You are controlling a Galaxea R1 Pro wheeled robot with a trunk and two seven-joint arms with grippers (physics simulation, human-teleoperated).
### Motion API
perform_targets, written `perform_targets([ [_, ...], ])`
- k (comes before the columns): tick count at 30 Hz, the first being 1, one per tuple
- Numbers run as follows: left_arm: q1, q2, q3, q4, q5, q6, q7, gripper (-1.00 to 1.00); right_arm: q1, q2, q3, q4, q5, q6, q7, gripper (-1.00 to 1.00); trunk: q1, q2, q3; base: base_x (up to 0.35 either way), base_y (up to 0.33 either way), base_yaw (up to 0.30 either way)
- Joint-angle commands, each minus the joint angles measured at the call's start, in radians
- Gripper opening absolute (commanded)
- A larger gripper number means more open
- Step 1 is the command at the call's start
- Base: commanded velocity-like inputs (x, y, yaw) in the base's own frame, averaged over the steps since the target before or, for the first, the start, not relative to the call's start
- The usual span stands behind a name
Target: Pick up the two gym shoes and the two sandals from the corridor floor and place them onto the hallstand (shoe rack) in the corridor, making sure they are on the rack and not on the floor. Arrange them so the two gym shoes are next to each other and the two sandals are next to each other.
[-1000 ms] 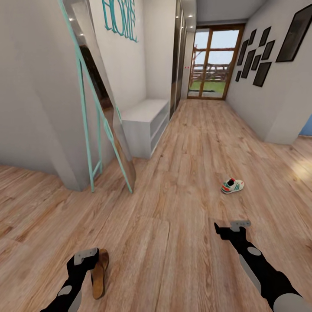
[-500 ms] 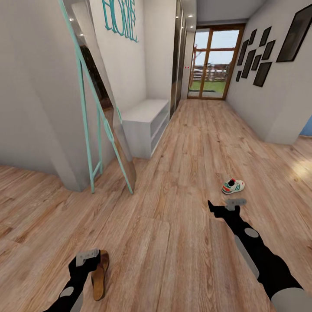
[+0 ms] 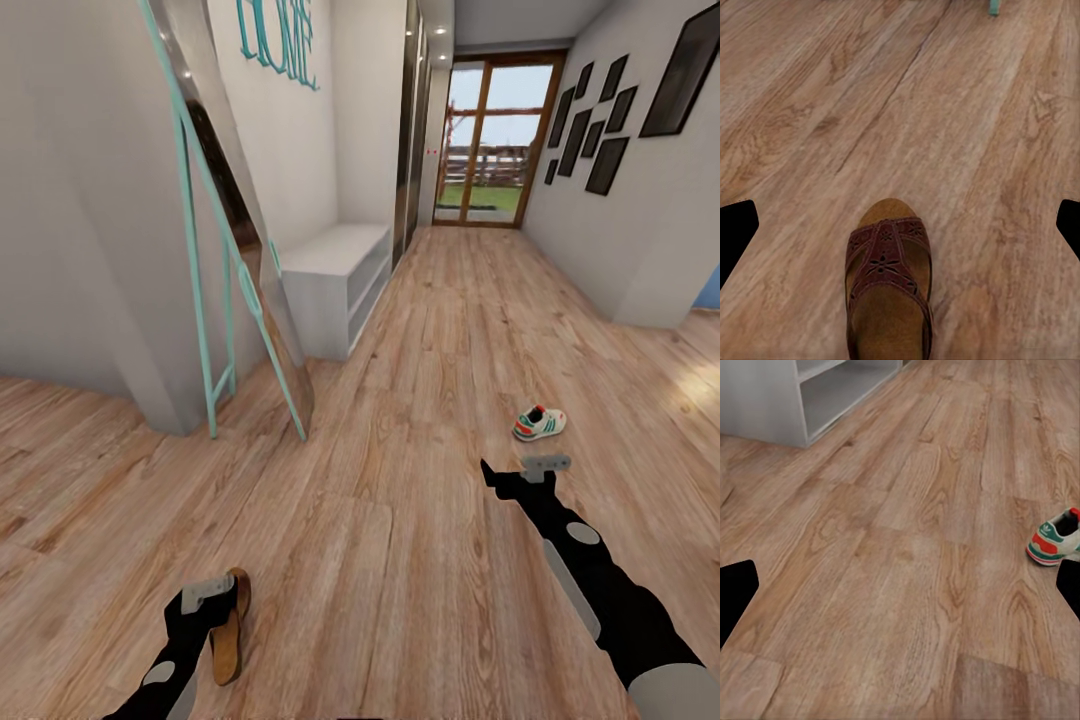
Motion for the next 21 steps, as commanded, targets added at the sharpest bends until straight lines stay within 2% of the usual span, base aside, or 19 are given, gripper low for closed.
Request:
perform_targets([
  [1,-0.001,0.0,0.007,0.001,-0.011,-0.004,-0.001,1.0,0.0,-0.001,0.001,-0.001,-0.008,0.004,0.001,1.0,0.004,-0.008,-0.005,0.0,0.0,0.0],
  [3,-0.001,0.0,0.006,0.0,-0.011,-0.004,0.001,1.0,0.0,-0.001,0.001,-0.001,-0.008,0.004,0.001,1.0,0.011,-0.021,-0.014,0.0,0.0,0.0],
  [16,-0.002,0.005,0.01,-0.008,-0.005,-0.003,0.009,1.0,0.0,-0.002,0.001,-0.002,-0.008,0.004,0.001,1.0,0.017,-0.024,-0.084,0.0,0.0,0.0],
  [21,-0.002,0.005,0.024,-0.007,-0.002,-0.004,0.013,1.0,0.0,-0.002,0.001,-0.002,-0.008,0.004,0.001,1.0,0.019,-0.026,-0.111,0.0,0.0,0.0],
])
